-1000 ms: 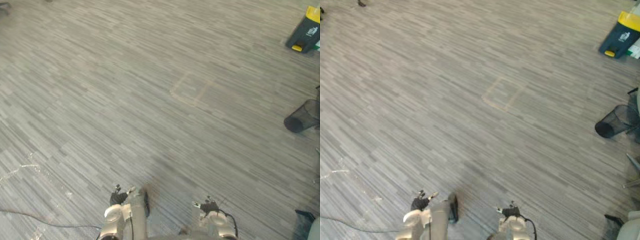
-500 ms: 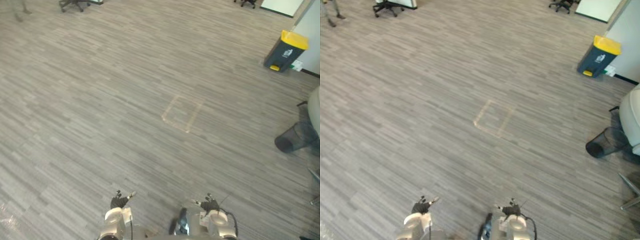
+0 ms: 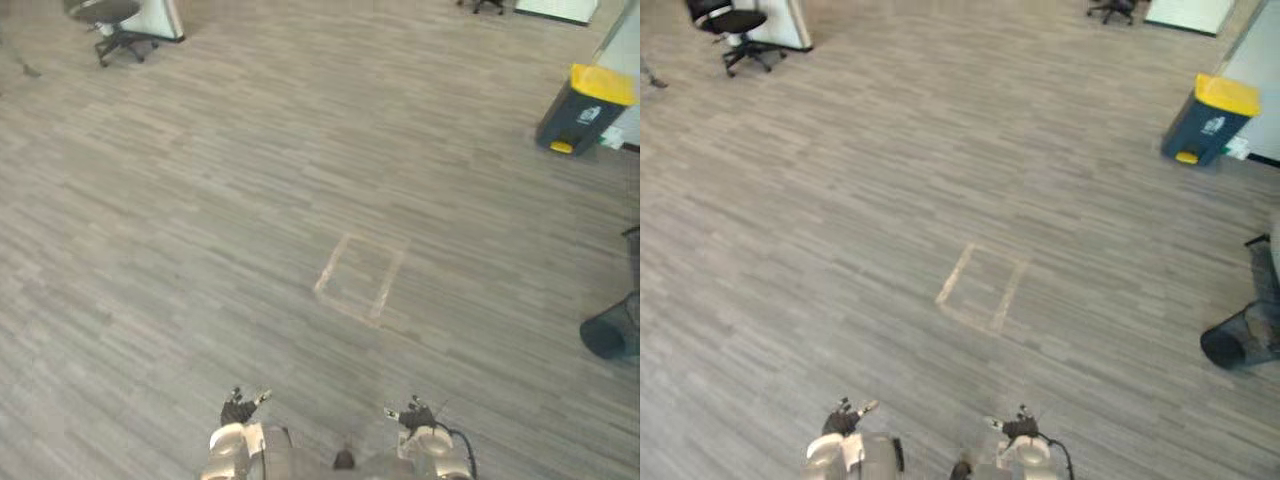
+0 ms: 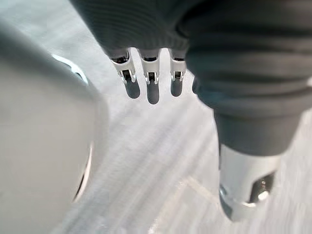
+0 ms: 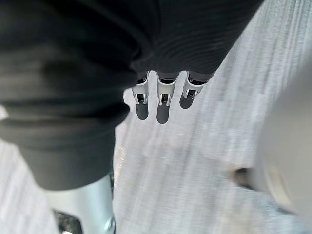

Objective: Organize the slippers on the shoe rack

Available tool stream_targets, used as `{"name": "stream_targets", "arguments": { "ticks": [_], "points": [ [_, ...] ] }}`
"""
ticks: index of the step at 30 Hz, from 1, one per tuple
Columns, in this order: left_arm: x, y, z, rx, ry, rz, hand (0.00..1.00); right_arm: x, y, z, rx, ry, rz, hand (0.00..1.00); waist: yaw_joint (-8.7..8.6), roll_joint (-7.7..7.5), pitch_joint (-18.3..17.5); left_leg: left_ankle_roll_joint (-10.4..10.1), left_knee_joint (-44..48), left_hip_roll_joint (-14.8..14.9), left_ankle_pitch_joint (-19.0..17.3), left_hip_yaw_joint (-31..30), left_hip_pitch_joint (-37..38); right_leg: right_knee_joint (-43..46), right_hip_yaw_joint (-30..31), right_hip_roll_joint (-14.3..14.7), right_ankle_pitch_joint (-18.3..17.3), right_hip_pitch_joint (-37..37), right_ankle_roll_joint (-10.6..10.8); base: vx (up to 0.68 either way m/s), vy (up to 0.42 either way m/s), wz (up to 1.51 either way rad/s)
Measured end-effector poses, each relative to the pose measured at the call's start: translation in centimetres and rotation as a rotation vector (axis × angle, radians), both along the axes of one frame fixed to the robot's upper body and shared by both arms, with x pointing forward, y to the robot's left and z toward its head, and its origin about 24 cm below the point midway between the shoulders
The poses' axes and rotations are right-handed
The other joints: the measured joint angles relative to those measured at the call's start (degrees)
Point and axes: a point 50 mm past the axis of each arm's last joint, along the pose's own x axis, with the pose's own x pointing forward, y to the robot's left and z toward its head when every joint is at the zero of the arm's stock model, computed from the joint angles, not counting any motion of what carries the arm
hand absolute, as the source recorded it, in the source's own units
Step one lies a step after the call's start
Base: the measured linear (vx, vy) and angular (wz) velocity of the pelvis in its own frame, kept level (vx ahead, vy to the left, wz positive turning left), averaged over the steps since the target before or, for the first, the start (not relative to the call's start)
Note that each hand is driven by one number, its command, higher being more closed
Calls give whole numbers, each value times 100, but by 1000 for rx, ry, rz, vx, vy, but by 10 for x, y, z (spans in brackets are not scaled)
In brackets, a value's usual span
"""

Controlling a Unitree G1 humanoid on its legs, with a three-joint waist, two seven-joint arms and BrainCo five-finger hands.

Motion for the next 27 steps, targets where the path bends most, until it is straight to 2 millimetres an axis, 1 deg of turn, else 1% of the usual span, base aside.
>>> {"name": "stream_targets", "arguments": {
  "ticks": [1,2,3,4,5,6,7,8,9,10,11,12,13,14,15,16,17,18,19,20,21,22,23,24,25,26,27],
  "points": [
    [2,0,1,0,-5,-1,0,0,-2,0,-1,1,-11,0,2,-16,9,-37,-768,-192,265,-110,-93,-144,90,-97,-66,206,117,536,198,-49],
    [2,-1,1,-1,-8,-2,0,-1,-3,0,-1,3,-21,0,6,-20,8,-35,-1278,-332,650,-219,-178,-250,154,-153,-127,354,226,525,249,-54],
    [2,-1,1,0,-8,-3,0,-3,-4,-2,-3,13,-21,0,46,-41,-16,56,-1540,-514,1281,-357,-151,-370,319,-236,-197,486,354,544,275,-53],
    [2,2,0,8,-4,-5,0,-5,-1,-4,1,29,-5,0,63,-159,-110,294,-1524,-714,1417,-342,-152,-429,468,-441,-241,586,484,569,266,-34],
    [5,4,1,15,-6,-14,0,-6,-1,-5,4,37,-3,0,15,-234,-155,416,-1532,-781,1315,-265,-134,-375,488,-575,-178,521,595,599,257,-23],
    [5,4,1,15,-4,-19,0,-8,-2,-5,3,41,-16,0,30,-274,-144,531,-1397,-775,1184,-141,-127,22,617,-660,-90,323,742,575,246,-19],
    [4,6,0,21,6,-19,0,-9,-2,-5,4,44,-16,0,44,-294,-135,640,-1354,-792,1039,-73,23,699,636,-741,-22,88,862,556,255,-32],
    [2,6,-1,21,21,-22,0,-10,-3,-6,3,47,-17,0,30,-288,-129,669,-1382,-808,909,-44,224,1390,633,-795,79,-110,1027,516,241,-31],
    [-1,7,-3,23,39,-29,0,-13,-5,-7,-2,53,-17,0,16,-274,-107,719,-1420,-819,727,25,619,2717,629,-948,265,-572,1264,485,204,-28],
    [-3,6,-5,20,51,-33,0,-16,-5,-7,-1,59,-18,0,-6,-255,-93,752,-1467,-845,587,73,949,3685,574,-1066,221,-887,1252,531,199,-26],
    [-4,4,-6,17,56,-43,0,-16,-5,-7,0,55,-18,0,-29,-238,-84,780,-1528,-855,498,114,1186,4248,472,-1179,174,-1138,1183,478,140,-22],
    [-4,1,-6,12,57,-50,0,-12,-6,-4,-6,30,-17,0,-42,-193,-57,797,-1648,-840,341,153,1525,4714,274,-1280,84,-1506,1052,378,88,-26],
    [-1,-2,-5,6,50,-51,0,-10,-6,-3,-8,19,-17,0,-61,-170,-56,727,-1811,-815,140,174,1800,4870,86,-1325,7,-1854,950,363,52,-31],
    [0,-2,-5,5,49,-51,0,-8,-6,-2,-9,13,-13,0,-63,-160,-39,626,-1886,-805,36,228,1963,4855,-62,-1356,-53,-2103,884,360,5,-33],
    [-3,-2,-6,4,57,-49,0,-7,-6,-1,-11,6,-13,0,-64,-202,-50,594,-1898,-784,-91,303,2151,4661,-244,-1369,-158,-2407,874,355,-18,-29],
    [-5,-2,-8,2,68,-45,0,-6,-7,-1,-11,2,-13,0,-67,-216,-42,556,-1968,-761,-135,371,2328,4394,-411,-1353,-204,-2502,807,348,-49,-29],
    [-7,-2,-9,0,77,-46,0,-5,-7,-1,-11,1,-14,0,-101,-225,-45,530,-2214,-741,-152,456,2615,3693,-767,-1303,-221,-2577,752,351,-53,-23],
    [-7,-3,-9,-2,79,-51,0,-4,-8,-1,-12,0,-16,0,-135,-216,-50,443,-2492,-733,-159,519,2866,2797,-1001,-1187,-91,-2616,724,357,-55,-20],
    [-7,-3,-10,-3,81,-54,0,-4,-8,-1,-13,0,-16,0,-147,-218,-54,378,-2626,-742,-165,537,2968,2246,-1041,-1106,75,-2626,727,422,-72,-8],
    [-13,-3,-13,-4,108,-65,0,-4,-8,-1,-12,5,-14,0,-196,-254,-74,311,-2840,-819,-171,510,3175,1400,-963,-955,859,-2617,486,515,-92,-2],
    [-16,-6,-15,-14,127,-67,0,-1,-12,0,-23,2,-11,0,-250,-175,-110,277,-2943,-742,-152,406,3333,1349,-949,-805,982,-2533,94,552,-96,-5],
    [-17,-6,-16,-16,129,-70,0,-1,-13,-1,-25,7,-10,0,-248,-95,-146,177,-2927,-667,-88,373,3334,1349,-965,-747,931,-2505,64,567,-114,-18],
    [-18,-7,-16,-24,134,-78,0,-1,-13,-2,-23,16,-11,0,-248,-8,-140,39,-2614,-591,-11,318,3266,1363,-984,-667,770,-2425,-40,531,-136,-24],
    [-19,-8,-17,-23,135,-82,0,-1,-14,-1,-23,13,-17,0,-280,44,-146,25,-2040,-491,-1,227,3071,1297,-969,-570,686,-2304,-39,623,-165,-22],
    [-19,-8,-16,-27,133,-70,0,-1,-14,-1,-25,12,-13,0,-314,114,-125,-80,-802,-269,138,55,2630,1080,-934,-440,630,-2005,-42,509,-111,-20],
    [-18,-7,-16,-28,127,-57,0,-2,-13,-2,-25,17,-7,0,-301,146,-105,-96,59,-108,310,-42,2306,925,-866,-347,599,-1765,-48,481,-33,-46],
    [-17,-6,-14,-26,111,-45,0,-4,-11,-3,-21,26,-5,0,-243,177,-95,-29,1208,117,253,-68,1914,778,-680,-224,489,-1400,-72,429,33,-65]
  ]
}}
